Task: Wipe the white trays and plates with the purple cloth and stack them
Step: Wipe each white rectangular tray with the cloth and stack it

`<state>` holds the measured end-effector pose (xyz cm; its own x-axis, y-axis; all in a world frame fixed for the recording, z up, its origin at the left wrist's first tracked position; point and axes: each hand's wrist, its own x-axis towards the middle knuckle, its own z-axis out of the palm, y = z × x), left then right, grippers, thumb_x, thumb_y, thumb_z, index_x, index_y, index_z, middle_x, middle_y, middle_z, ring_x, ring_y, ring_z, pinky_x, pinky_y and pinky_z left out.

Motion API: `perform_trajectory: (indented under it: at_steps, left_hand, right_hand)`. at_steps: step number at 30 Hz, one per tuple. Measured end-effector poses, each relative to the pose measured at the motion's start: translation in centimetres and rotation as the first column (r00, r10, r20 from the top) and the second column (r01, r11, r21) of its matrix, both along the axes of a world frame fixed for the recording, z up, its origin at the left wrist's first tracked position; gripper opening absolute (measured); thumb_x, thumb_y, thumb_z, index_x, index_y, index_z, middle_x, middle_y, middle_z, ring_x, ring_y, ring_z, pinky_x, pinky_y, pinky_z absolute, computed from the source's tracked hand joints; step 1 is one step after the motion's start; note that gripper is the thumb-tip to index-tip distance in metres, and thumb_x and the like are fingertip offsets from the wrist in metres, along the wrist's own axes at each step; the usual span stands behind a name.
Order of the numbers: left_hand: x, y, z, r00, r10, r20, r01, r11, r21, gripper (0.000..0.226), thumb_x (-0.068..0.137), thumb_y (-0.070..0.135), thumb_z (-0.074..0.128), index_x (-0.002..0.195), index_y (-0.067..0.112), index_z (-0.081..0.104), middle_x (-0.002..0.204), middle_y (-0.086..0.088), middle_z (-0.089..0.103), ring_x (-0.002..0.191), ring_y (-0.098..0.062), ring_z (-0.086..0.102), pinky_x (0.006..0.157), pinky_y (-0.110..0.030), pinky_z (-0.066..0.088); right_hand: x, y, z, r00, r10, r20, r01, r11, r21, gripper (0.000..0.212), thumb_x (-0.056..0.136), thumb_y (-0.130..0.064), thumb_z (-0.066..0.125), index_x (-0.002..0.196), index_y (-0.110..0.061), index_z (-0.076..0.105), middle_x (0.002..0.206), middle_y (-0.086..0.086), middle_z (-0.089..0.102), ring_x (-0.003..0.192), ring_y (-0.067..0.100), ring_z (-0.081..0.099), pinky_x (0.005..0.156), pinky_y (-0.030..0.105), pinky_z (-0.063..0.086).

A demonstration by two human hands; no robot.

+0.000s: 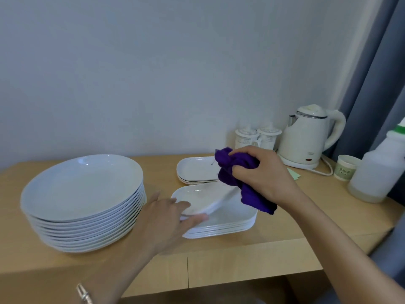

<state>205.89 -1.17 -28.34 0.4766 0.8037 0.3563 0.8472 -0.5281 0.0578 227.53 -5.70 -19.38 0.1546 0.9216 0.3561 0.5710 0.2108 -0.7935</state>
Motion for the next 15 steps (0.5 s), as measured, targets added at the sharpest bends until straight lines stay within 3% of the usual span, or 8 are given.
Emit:
perform_trajectory:
  at_steps: [3,6,9,12,15]
  left_hand:
    - [0.3,0.4,1.2,0.964,0.059,0.261,-0.033,0.994,-0.100,0.076,0.069,0.088,-0.003,0.079,0.029,0.044,0.066,0.000,0.057,0.079,-0.029,0.059,0.063,-0.034,0.040]
    - [1.2,1.6,2.1,0.867,0.118,0.484,-0.073,0.991,-0.111,0.044,0.088,0.064,0.019,0.088,0.025,0.038,0.067,-0.006,0.056,0.076,-0.036,0.057,0.067,-0.040,0.045]
    - [1.7,3.5,1.7,0.759,0.240,0.605,-0.132,0.967,-0.219,0.041,0.096,0.052,0.024,0.094,0.016,0.045,0.081,-0.010,0.061,0.085,-0.036,0.058,0.077,-0.044,0.047]
    - [1.8,4.2,0.6,0.680,0.380,0.626,-0.160,0.911,-0.380,0.044,0.099,0.051,0.024,0.099,0.015,0.049,0.094,-0.008,0.062,0.094,-0.032,0.057,0.079,-0.040,0.045]
    - [2.3,3.8,-0.3,0.691,0.424,0.585,-0.178,0.885,-0.431,0.045,0.096,0.058,0.025,0.104,0.020,0.048,0.092,0.004,0.058,0.089,-0.023,0.056,0.071,-0.035,0.041]
  right_hand:
    - [0.0,-0.8,0.9,0.996,0.005,-0.085,0.002,0.997,0.082,0.026,0.073,-0.019,0.066,0.090,-0.039,0.067,0.079,-0.018,0.068,0.073,0.008,0.067,0.070,0.032,0.057]
    - [0.0,-0.9,0.8,0.998,0.011,-0.069,-0.003,0.994,0.111,0.025,0.072,-0.022,0.066,0.089,-0.040,0.067,0.078,-0.019,0.068,0.070,0.008,0.066,0.067,0.030,0.057]
    - [0.0,-0.4,-0.6,1.000,-0.012,-0.025,0.014,0.998,0.061,0.029,0.075,-0.017,0.065,0.086,-0.044,0.063,0.075,-0.019,0.066,0.066,0.001,0.061,0.060,0.017,0.051]
    - [-0.1,0.6,-2.4,0.999,-0.027,0.018,0.026,0.999,0.040,0.030,0.076,-0.016,0.066,0.083,-0.045,0.060,0.080,-0.019,0.065,0.074,-0.001,0.059,0.060,0.008,0.045]
    - [-1.4,1.7,-4.0,0.994,-0.011,0.110,0.005,0.998,0.057,0.013,0.078,-0.013,0.065,0.087,-0.022,0.068,0.084,-0.005,0.065,0.082,0.007,0.054,0.069,0.016,0.045]
